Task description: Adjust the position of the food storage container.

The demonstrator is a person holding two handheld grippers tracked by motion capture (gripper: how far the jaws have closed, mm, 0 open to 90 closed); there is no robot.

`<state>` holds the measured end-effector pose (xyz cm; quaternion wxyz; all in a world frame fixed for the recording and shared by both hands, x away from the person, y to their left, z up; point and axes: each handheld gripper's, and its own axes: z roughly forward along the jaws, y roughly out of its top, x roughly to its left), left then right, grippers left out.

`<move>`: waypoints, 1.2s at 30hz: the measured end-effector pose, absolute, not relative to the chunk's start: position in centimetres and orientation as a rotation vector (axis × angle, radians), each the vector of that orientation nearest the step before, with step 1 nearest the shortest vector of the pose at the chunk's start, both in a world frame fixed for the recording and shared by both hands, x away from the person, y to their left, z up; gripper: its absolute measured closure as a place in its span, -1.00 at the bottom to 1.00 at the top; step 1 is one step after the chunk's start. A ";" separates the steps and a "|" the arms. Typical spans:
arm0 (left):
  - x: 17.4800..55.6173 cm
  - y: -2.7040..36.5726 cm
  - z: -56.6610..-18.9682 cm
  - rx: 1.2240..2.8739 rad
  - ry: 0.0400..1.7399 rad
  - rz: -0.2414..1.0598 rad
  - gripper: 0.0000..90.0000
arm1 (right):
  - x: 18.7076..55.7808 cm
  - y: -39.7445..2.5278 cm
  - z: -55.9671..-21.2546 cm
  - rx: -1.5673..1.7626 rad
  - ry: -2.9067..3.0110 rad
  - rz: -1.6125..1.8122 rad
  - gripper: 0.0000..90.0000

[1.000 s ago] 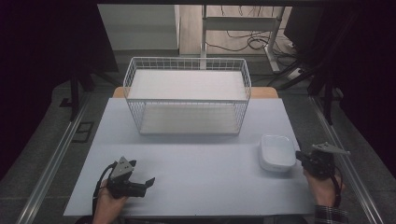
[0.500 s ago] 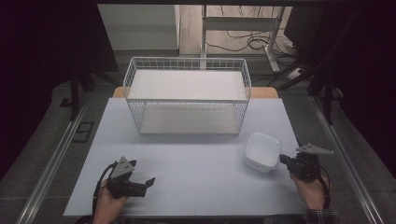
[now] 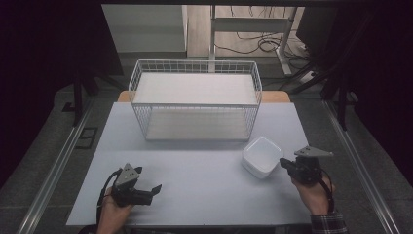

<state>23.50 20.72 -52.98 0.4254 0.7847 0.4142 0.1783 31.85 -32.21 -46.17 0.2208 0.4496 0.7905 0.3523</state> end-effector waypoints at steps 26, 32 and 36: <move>23.5 20.6 -52.9 1.962 1.031 0.437 -0.93 | 37.0 -32.4 -48.0 1.293 2.260 1.008 0.97; 23.5 20.6 -52.9 1.960 1.032 0.430 -0.93 | 35.7 -30.7 -48.1 1.284 2.321 1.027 0.97; 23.5 20.5 -52.9 1.961 1.030 0.430 -0.92 | 34.7 -29.2 -48.2 1.253 2.381 1.049 0.97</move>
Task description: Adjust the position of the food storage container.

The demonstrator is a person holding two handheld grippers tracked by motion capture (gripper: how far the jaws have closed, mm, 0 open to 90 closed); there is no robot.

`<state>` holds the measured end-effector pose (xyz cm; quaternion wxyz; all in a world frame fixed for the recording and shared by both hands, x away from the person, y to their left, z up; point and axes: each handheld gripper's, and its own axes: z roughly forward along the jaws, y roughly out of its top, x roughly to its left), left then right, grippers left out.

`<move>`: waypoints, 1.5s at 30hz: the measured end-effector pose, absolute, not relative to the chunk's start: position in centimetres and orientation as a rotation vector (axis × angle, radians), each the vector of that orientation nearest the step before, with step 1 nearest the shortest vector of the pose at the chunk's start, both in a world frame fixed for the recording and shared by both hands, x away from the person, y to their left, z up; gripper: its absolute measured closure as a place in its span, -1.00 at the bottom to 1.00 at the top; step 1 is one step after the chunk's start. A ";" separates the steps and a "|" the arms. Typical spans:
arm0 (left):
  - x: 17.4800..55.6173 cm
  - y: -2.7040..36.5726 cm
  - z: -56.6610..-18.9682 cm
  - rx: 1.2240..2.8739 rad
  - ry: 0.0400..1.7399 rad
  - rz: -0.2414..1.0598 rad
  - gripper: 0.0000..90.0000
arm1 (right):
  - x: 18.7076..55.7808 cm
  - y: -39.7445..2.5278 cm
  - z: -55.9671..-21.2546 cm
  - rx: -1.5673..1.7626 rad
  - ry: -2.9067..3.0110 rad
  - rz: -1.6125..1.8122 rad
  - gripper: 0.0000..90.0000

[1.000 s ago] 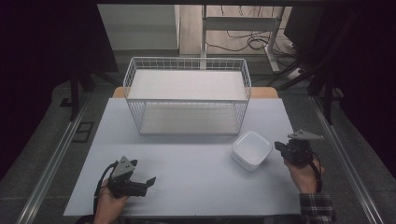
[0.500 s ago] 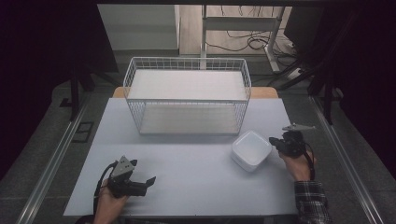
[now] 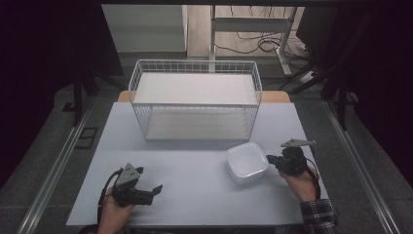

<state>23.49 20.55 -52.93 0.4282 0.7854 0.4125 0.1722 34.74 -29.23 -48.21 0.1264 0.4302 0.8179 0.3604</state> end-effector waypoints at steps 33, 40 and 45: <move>23.6 20.4 -53.0 1.956 1.021 0.391 -0.92 | 32.4 -17.9 -49.1 0.947 2.569 1.134 0.97; 23.5 20.4 -52.9 1.947 1.008 0.367 -0.91 | 31.8 -19.6 -48.4 0.943 2.483 1.132 0.87; 23.5 20.3 -52.9 1.945 1.000 0.354 -0.91 | 30.6 -21.5 -47.9 0.913 2.426 1.190 0.35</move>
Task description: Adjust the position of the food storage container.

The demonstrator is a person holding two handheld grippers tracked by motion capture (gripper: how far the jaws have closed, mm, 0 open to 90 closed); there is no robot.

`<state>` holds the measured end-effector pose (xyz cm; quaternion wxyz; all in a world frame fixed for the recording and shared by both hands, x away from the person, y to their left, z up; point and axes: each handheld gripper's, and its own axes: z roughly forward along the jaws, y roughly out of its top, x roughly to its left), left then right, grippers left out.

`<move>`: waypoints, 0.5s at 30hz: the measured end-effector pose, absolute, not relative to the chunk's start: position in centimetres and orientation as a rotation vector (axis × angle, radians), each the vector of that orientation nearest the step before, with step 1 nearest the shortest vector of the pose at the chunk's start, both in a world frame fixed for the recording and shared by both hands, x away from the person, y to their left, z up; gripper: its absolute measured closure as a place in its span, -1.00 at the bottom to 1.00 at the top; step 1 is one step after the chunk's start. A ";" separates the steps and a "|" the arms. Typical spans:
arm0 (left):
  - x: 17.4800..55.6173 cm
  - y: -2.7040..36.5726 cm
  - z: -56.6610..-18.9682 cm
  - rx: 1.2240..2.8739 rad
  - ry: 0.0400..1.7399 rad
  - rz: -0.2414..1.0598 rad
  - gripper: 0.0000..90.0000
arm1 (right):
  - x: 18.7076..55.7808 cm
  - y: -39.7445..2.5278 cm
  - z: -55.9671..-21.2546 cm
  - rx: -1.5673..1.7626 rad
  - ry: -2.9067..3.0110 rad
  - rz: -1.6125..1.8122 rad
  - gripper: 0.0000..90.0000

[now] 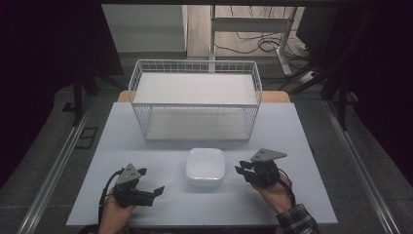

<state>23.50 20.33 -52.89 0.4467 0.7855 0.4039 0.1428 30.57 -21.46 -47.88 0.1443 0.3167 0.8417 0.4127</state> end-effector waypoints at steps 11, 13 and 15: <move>23.5 20.3 -52.9 1.953 0.997 0.365 -0.91 | 29.1 -23.0 -48.6 0.874 2.400 1.194 -0.73; 23.5 20.3 -53.0 1.954 0.997 0.374 -0.92 | 29.0 -23.2 -48.9 0.893 2.403 1.197 -0.80; 23.5 20.2 -53.0 1.948 0.993 0.377 -0.93 | 29.2 -23.3 -49.4 0.921 2.411 1.183 -0.85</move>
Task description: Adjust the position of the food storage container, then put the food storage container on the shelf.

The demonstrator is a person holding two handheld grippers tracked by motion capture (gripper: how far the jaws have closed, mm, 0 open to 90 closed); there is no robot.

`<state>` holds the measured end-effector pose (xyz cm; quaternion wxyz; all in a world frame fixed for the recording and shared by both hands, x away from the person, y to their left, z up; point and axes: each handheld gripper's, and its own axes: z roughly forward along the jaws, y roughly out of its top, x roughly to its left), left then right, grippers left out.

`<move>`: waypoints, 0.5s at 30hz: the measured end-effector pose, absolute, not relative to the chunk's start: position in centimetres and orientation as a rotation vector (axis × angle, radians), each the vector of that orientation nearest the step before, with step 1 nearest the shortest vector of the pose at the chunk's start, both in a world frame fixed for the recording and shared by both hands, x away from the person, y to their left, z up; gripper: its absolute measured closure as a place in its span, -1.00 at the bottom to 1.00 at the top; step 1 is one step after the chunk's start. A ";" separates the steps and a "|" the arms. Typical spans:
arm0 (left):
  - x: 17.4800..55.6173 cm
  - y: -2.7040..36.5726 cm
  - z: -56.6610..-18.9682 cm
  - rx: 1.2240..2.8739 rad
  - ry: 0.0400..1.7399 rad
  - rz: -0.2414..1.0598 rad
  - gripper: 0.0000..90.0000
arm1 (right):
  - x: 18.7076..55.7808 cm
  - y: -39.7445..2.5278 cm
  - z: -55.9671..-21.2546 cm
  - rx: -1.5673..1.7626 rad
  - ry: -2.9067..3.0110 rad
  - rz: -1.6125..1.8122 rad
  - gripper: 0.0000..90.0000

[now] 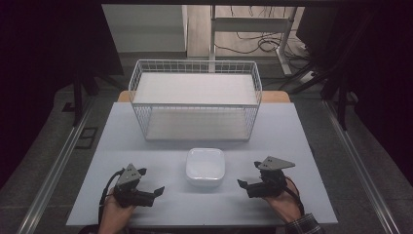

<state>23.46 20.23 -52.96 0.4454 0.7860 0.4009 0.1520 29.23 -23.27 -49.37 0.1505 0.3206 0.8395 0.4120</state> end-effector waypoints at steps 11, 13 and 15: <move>23.9 19.8 -52.7 1.934 0.979 0.349 -0.93 | 29.7 -23.0 -49.5 0.923 2.427 1.192 -0.91; 24.1 19.4 -52.5 1.940 0.961 0.350 -0.93 | 29.7 -22.8 -49.5 0.923 2.427 1.201 -0.91; 24.5 19.0 -52.2 1.941 0.938 0.351 -0.93 | 29.7 -22.7 -49.3 0.929 2.429 1.209 -0.91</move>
